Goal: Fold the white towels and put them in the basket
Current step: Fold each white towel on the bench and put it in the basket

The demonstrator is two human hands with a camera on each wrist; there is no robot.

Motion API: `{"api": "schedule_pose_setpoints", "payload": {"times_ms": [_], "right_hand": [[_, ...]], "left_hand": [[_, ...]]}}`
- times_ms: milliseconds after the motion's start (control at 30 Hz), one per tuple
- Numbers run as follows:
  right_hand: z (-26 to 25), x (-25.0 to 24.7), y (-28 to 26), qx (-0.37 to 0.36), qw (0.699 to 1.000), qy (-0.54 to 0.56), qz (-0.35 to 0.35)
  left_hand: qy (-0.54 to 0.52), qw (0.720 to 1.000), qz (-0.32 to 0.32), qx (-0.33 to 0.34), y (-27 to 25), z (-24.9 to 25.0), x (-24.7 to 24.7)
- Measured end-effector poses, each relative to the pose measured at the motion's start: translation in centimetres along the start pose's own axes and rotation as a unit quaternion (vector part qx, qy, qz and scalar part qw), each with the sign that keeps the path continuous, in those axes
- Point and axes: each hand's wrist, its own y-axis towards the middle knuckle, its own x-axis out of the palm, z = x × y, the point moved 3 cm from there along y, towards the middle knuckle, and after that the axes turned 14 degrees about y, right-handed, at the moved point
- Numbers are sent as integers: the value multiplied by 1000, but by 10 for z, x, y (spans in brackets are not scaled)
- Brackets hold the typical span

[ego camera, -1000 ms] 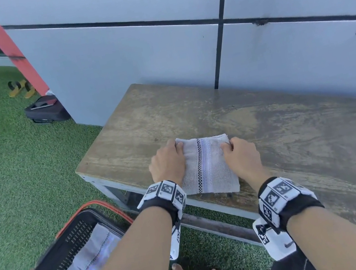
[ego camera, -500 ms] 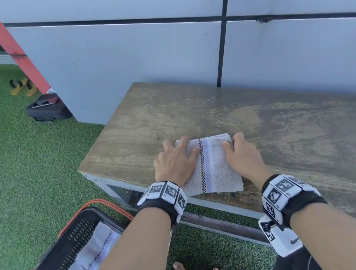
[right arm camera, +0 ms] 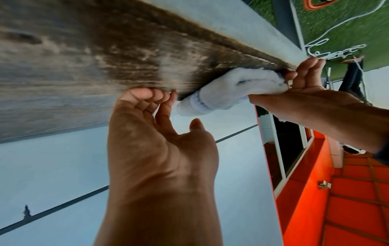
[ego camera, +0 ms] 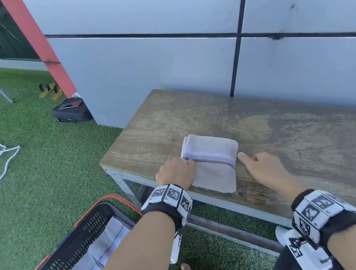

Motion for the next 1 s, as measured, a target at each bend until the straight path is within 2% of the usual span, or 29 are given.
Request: {"api": "schedule_pose_setpoints", "payload": {"times_ms": [200,300,400,433,500,567,633,667,700,767,867,1000], "right_hand": [[-21,36,-8,-14,999,6,-49],[-38,54,-10,-16,997,44,-69],[-65,73,-23,-44,980,149,-127],[-76,83,-30,-48,968,189,-159],[-94,100,-39,-49,942,246,-223],[-114,126,-46,-63,922,250,-289],[-132,154,-52,-62,904,258,-335],[-139,169,-54,-61,898,261,-350],[-144,185,-53,-58,894,265,-356],[-153,216,-53,-64,898,257,-351],[-152,266,-50,-80,919,185,-338],[-131,332,-45,-80,932,60,-349]], "left_hand": [[-37,998,-45,-14,-30,-15,-4],[-69,995,-63,-41,-44,-33,-1],[-205,975,-35,-84,-56,-64,14],[-285,954,-32,-91,-59,-77,19],[-438,891,-54,-107,-65,-95,27],[-571,801,-71,-165,-72,-119,38],[-675,705,-62,-209,-79,-142,43],[-709,668,-44,-220,-82,-154,43],[-725,649,-22,-230,-84,-166,43],[-716,645,31,-266,-88,-192,41],[-655,679,91,-318,-88,-232,54],[-587,705,49,-395,-82,-275,96]]}}
